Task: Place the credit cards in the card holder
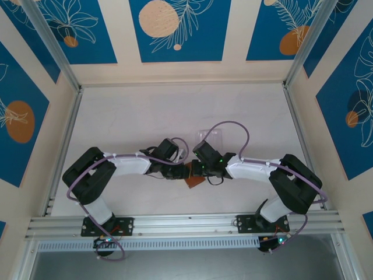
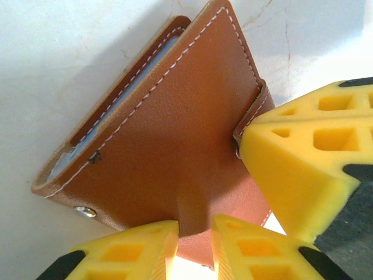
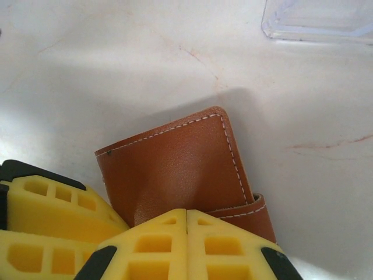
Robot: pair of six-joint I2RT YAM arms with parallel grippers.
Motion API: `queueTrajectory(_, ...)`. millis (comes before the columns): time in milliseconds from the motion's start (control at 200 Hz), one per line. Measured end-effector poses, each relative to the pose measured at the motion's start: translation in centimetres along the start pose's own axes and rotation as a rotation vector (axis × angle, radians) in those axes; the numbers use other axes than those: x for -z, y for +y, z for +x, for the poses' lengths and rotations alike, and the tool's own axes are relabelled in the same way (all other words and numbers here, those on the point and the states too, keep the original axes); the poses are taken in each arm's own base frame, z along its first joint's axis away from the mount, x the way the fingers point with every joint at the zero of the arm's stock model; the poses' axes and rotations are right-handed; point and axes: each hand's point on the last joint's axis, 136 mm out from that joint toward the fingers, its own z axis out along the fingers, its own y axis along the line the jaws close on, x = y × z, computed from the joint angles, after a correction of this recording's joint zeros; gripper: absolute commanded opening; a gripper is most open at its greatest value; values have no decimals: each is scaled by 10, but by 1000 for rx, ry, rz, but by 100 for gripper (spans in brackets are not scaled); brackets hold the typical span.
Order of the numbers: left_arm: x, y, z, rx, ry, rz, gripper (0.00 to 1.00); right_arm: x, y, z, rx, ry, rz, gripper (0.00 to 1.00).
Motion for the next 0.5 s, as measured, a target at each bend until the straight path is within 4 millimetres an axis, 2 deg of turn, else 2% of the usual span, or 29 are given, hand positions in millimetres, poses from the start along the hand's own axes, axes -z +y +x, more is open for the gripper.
queueTrajectory(500,0,0,0,9,7,-7,25,0,-2,5,-27,-143,50,0)
